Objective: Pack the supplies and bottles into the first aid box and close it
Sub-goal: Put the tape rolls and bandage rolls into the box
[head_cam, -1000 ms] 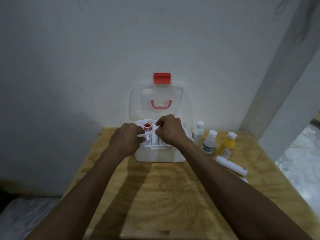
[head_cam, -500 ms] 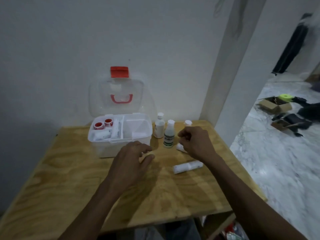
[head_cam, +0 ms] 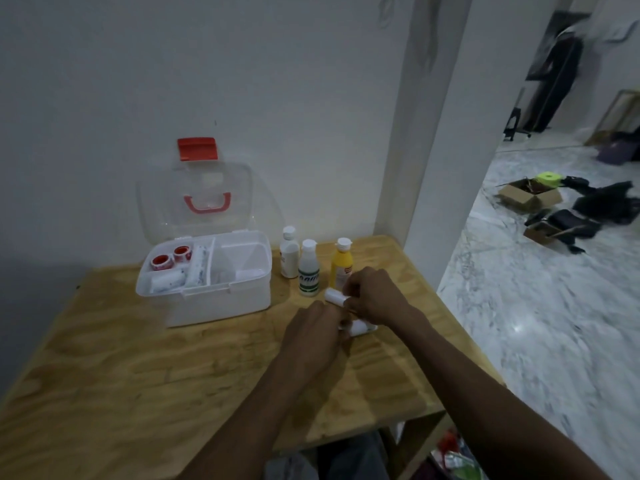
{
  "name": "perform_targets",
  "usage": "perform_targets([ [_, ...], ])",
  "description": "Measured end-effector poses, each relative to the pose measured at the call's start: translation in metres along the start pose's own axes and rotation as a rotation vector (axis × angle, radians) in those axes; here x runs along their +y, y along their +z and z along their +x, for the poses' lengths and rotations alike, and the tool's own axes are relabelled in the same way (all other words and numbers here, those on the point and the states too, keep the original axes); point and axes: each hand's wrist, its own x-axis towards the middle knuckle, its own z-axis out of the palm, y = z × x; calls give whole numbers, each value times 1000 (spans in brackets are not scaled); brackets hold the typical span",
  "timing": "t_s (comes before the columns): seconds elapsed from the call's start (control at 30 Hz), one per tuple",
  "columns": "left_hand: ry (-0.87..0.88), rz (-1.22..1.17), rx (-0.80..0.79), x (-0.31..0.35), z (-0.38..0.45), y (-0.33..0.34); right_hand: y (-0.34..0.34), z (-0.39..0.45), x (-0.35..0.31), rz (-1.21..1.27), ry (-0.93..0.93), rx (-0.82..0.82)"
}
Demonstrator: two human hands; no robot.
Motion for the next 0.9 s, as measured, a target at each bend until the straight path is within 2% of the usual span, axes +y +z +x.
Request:
perform_targets([
  [0.23, 0, 99, -69, 1, -8, -5, 2, 5, 2, -77, -8, -116],
  [0.37, -5, 14, -56, -15, -36, -14, -6, -8, 4, 20, -15, -120],
  [0.6, -83, -334, 226, -45, -79, -55, -16, -29, -22, 353, -124, -51],
  [0.77, -154, -468, 444, -55, -85, -91, -17, -19, -73, 568, -257, -13],
  [0.9, -217, -489, 602, -67, -77, -123, -15, 1, -112, 650, -309, 117],
])
